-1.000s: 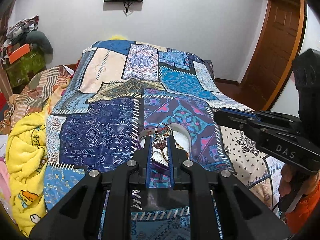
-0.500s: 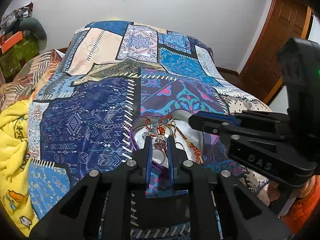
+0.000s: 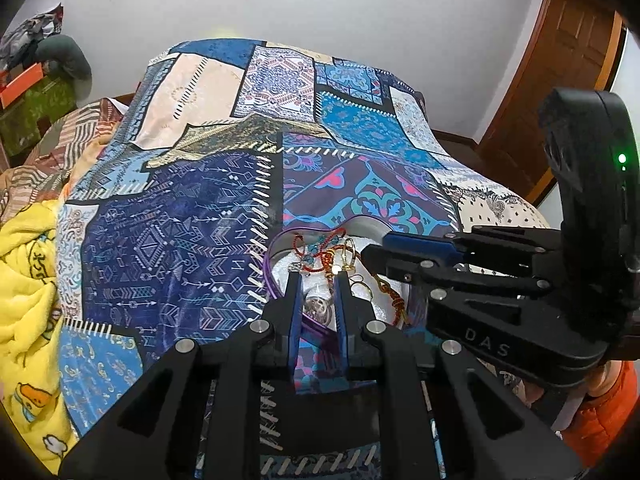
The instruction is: Organize jewelry
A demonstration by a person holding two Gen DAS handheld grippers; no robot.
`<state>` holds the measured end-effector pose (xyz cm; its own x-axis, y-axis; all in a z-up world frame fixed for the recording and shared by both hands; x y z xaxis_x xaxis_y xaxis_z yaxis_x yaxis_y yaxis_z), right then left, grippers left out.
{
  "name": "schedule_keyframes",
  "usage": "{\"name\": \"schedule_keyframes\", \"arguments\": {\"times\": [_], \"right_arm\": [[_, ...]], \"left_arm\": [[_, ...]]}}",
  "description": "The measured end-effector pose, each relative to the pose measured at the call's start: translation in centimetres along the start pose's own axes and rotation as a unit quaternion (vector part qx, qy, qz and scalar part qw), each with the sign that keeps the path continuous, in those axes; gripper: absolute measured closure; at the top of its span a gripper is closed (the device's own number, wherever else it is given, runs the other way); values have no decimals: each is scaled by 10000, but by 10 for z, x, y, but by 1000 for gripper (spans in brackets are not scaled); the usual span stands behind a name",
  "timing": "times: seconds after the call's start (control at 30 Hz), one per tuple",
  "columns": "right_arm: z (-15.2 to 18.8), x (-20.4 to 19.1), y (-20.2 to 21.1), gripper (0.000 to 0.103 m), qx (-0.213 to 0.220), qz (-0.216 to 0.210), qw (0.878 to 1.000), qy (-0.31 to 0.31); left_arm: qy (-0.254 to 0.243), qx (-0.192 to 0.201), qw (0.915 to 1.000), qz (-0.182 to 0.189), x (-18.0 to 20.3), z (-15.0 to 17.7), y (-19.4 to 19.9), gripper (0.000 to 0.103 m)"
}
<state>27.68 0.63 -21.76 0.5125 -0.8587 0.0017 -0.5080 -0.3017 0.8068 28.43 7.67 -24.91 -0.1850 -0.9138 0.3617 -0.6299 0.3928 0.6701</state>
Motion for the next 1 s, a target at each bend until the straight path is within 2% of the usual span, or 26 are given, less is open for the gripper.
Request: {"name": "schedule_keyframes", "arguments": {"times": [0.33, 0.43, 0.57, 0.77, 0.9, 1.0], "right_arm": [[-9, 6, 47, 78, 409, 72, 9990, -183], [-16, 9, 77, 78, 696, 84, 9971, -307], [-28, 11, 141, 78, 1359, 186, 9897, -406], [-36, 4, 239, 78, 2438, 312, 9680, -515], [-29, -4, 288, 78, 2985, 385, 9518, -595], [-19, -12, 315, 65, 3314, 553, 9396, -648]], "left_arm": [[-35, 377, 9992, -90, 10, -13, 44, 90], [-125, 583, 9981, -119, 22, -19, 67, 90], [-363, 1025, 9938, -243, 45, -30, 111, 90], [-790, 1886, 9784, -300, 91, -44, 190, 89], [-1064, 2452, 9630, -351, 122, -41, 240, 81], [-1213, 2742, 9531, -407, 138, -35, 266, 69]]}}
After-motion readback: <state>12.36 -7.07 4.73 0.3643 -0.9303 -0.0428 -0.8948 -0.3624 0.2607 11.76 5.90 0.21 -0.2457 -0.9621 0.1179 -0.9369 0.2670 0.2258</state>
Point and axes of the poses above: each gripper's, at about its wrist camera, not at the fingertips, and y roughly against the way its jaws point, x to its right, z to its underside, the point moved 8 cm from there along -y, roughly the way its jaws point, and after that the axes turned 14 degrees about z, right-handed, at the moved point
